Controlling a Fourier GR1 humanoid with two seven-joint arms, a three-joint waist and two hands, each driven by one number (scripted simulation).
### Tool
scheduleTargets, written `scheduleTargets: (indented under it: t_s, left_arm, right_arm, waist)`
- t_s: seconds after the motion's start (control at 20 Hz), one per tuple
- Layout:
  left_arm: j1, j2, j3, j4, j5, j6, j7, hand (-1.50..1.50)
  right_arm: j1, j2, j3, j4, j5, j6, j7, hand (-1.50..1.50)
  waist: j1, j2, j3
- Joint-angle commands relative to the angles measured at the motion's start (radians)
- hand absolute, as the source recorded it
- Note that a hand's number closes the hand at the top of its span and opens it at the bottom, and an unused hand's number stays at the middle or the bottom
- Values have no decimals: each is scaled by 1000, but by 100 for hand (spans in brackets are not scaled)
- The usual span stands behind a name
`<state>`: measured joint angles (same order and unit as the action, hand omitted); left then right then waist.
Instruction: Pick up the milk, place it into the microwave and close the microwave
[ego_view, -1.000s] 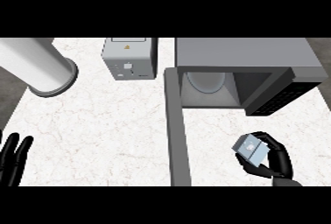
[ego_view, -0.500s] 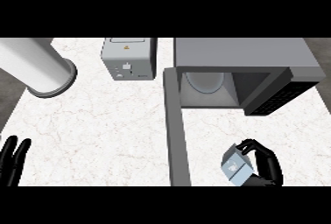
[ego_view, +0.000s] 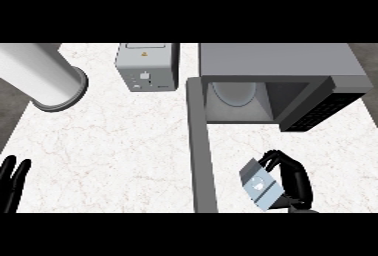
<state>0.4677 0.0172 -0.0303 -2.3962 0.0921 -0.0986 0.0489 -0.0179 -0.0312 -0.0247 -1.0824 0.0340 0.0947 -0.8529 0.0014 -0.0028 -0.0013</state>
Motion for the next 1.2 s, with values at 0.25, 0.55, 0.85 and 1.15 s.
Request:
scheduleTargets:
  t_s: [0.25, 0.55, 0.85, 1.15]
  left_arm:
    - [-15, 18, 42, -40, 46, -15, 64, -150]
    - [-29, 22, 117, 73, 70, -61, -45, -150]
    - [-55, 38, 104, 24, 115, -70, 34, -150]
    - [-42, 22, 106, 70, 91, -89, -21, -150]
  right_arm:
    - [-208, 31, 146, -51, 48, -265, 243, 150]
    - [-416, 24, 50, 132, 99, -380, 343, 150]
    - [-661, -53, -50, 448, 125, -417, 323, 150]
    - [-863, -96, -108, 673, 151, -496, 331, 150]
  waist:
    - [11, 2, 1]
    - [14, 5, 1]
    - [36, 16, 3]
    - [52, 18, 3]
